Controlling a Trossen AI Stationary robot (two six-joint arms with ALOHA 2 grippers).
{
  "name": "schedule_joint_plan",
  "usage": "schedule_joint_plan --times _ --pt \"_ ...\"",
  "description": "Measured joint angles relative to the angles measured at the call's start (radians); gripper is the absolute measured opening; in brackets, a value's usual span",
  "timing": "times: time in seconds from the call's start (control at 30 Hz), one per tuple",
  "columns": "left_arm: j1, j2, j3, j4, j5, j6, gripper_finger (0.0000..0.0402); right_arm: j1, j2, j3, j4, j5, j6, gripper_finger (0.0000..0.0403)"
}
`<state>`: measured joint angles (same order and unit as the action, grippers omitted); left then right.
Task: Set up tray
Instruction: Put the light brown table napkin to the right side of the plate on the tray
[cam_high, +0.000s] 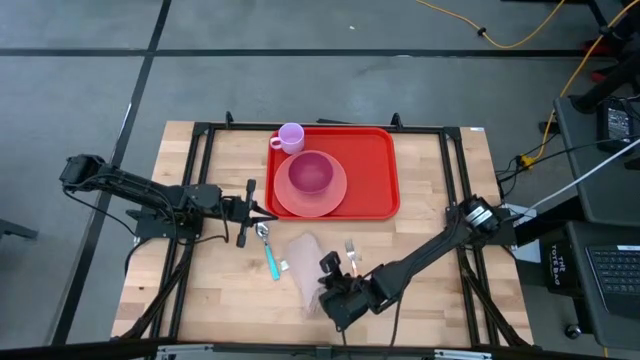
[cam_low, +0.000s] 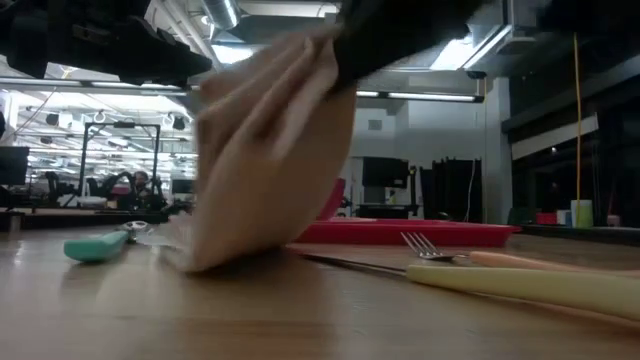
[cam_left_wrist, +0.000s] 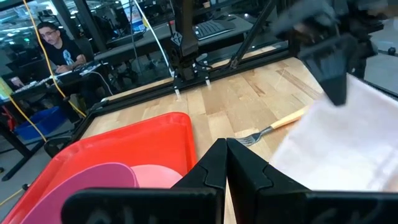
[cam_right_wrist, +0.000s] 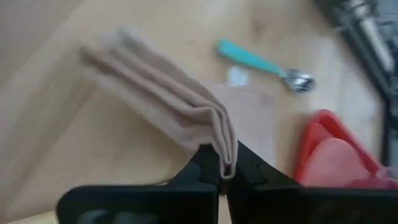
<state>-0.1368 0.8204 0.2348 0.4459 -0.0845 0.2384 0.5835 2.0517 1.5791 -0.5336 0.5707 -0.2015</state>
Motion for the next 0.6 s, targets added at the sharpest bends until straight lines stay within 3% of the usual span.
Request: schedule_joint_plan --times 0.27,0.6 --pt "0.000 0.000 0.000 0.000 0.000 0.000 0.0004 -0.031 -0.083 0.000 -0.011 0.015 -0.013 0.0008" --pt "0.000 0.000 0.000 0.000 0.000 0.000 0.0004 -0.066 -0.180 0.000 -0.088 0.121 -0.015 0.0008"
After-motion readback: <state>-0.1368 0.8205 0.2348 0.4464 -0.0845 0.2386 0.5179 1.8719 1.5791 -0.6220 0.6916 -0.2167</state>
